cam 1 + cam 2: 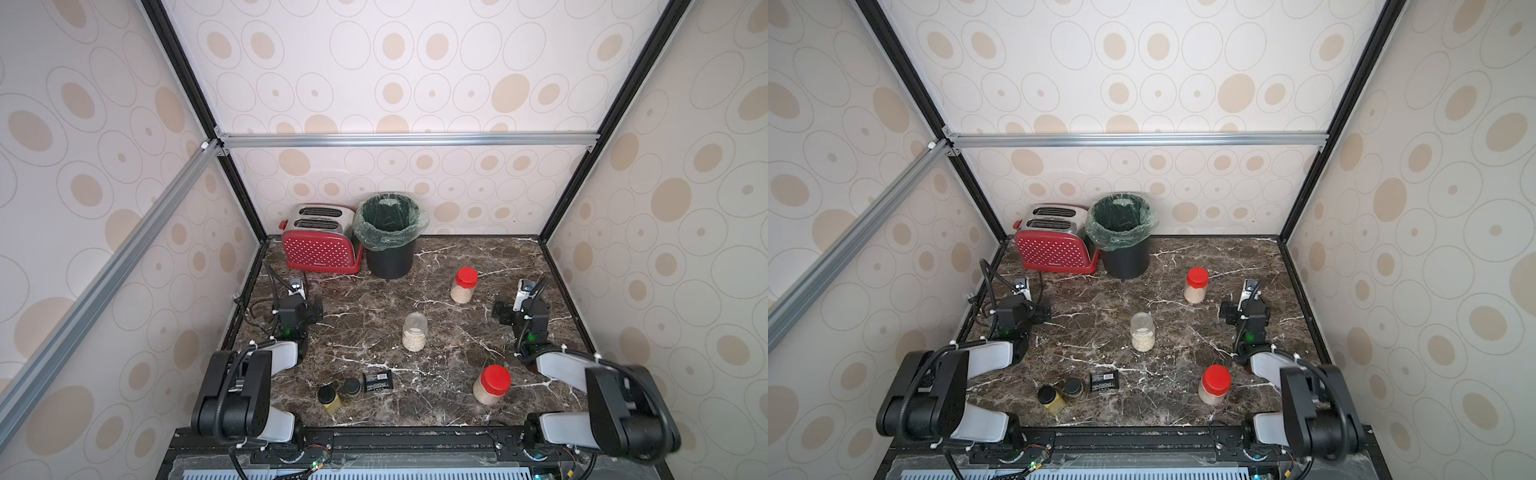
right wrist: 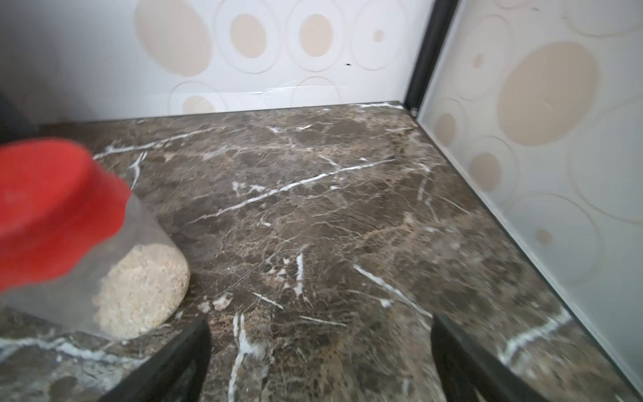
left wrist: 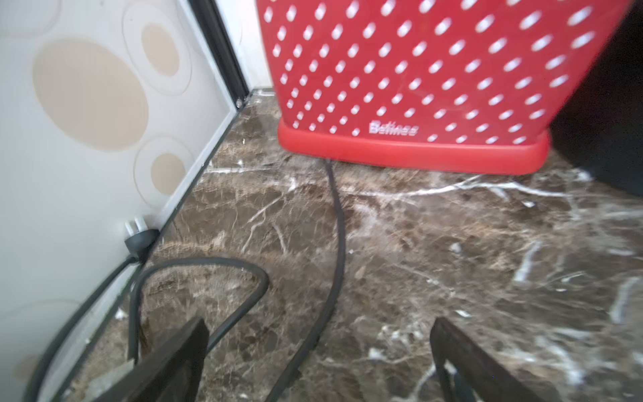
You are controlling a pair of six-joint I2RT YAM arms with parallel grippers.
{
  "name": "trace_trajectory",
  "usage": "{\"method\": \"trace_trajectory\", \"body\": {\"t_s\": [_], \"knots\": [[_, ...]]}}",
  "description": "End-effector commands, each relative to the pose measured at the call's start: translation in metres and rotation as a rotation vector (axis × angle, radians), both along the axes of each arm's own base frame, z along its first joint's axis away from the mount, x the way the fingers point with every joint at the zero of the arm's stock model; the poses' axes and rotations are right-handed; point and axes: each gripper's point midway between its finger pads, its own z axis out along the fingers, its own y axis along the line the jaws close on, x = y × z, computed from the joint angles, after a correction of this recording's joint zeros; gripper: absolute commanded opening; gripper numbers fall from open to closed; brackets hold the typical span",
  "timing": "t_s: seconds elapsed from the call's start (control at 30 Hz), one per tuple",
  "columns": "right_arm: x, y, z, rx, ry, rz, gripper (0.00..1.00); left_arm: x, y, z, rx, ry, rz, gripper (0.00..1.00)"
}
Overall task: Empty expired oatmeal from jars
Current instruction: Move the trash bin to the center of the board.
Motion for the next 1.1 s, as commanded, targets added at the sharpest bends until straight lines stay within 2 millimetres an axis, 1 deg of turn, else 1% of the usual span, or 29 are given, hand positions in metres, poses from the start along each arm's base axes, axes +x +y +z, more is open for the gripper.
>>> {"method": "trace_trajectory", "body": {"t_s": [0.0,0.1,0.13,0.2,0.23,0.27,0.33,0.4,0.43,0.53,0.6,0.63,0.7,0.83,0.93,1.07], "knots": [[-0.016,-0.012,0.036,0.098,0.055,-0.123,1.0,-0.002,0.005,0.044,0.029,0.079,0.105,0.99],[-0.023,0.014,0.064,0.236,0.081,-0.015,1.0,-0.01,0.005,0.081,-0.076,0.092,0.165,0.99],[-0.023,0.025,0.07,0.278,0.084,0.034,1.0,-0.01,-0.001,0.094,-0.159,0.088,0.173,0.99],[-0.021,0.047,0.085,0.341,0.09,0.12,1.0,-0.008,-0.016,0.117,-0.266,0.098,0.138,0.99],[-0.019,0.06,0.094,0.353,0.099,0.168,1.0,-0.006,-0.024,0.129,-0.316,0.098,0.123,0.99],[-0.016,0.068,0.101,0.354,0.109,0.196,1.0,-0.002,-0.032,0.138,-0.36,0.101,0.102,0.99],[-0.006,0.094,0.121,0.346,0.131,0.28,1.0,0.009,-0.052,0.158,-0.443,0.103,0.038,0.99],[0.006,0.12,0.136,0.358,0.159,0.365,1.0,0.023,-0.069,0.172,-0.489,0.106,-0.006,0.99],[0.013,0.135,0.143,0.369,0.172,0.41,1.0,0.032,-0.08,0.18,-0.502,0.106,-0.039,0.99],[0.037,0.17,0.157,0.389,0.199,0.505,1.0,0.061,-0.112,0.199,-0.496,0.124,-0.117,0.99],[0.056,0.183,0.163,0.413,0.202,0.543,1.0,0.081,-0.136,0.209,-0.492,0.145,-0.182,0.99],[0.062,0.2,0.166,0.419,0.207,0.584,1.0,0.089,-0.146,0.216,-0.493,0.159,-0.211,0.99],[0.079,0.213,0.17,0.435,0.211,0.601,1.0,0.109,-0.158,0.218,-0.506,0.183,-0.234,0.99],[0.113,0.237,0.171,0.502,0.249,0.631,1.0,0.149,-0.173,0.218,-0.51,0.181,-0.272,0.99],[0.135,0.25,0.17,0.53,0.266,0.637,1.0,0.173,-0.183,0.216,-0.523,0.159,-0.3,0.99],[0.165,0.261,0.165,0.538,0.283,0.634,1.0,0.198,-0.194,0.212,-0.542,0.105,-0.338,0.99]]}}
